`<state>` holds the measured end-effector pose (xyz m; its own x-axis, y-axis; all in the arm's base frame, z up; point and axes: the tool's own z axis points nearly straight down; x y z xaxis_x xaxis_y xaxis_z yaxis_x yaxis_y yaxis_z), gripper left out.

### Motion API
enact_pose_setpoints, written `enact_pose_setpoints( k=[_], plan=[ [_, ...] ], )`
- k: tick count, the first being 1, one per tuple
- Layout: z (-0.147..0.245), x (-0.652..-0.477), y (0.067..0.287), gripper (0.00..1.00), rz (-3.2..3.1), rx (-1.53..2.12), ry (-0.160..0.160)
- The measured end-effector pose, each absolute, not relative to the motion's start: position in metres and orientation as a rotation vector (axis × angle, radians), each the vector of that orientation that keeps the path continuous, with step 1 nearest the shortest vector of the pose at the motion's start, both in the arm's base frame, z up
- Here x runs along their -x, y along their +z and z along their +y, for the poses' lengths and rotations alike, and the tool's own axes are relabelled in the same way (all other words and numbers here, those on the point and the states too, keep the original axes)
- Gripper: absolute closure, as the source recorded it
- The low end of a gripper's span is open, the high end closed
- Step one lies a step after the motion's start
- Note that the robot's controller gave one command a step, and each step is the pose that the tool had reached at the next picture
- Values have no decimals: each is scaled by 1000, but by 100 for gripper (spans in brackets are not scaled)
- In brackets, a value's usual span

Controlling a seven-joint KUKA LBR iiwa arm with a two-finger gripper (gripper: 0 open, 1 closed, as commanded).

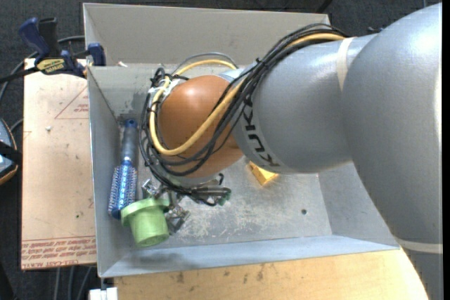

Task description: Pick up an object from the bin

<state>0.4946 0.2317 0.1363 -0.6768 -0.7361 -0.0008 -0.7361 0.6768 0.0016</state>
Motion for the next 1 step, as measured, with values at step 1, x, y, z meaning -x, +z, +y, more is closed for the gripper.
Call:
enact_pose_setpoints(
  k=[1],
  plan=[
    [233,-496,180,100,2871,1258,2]
  ],
)
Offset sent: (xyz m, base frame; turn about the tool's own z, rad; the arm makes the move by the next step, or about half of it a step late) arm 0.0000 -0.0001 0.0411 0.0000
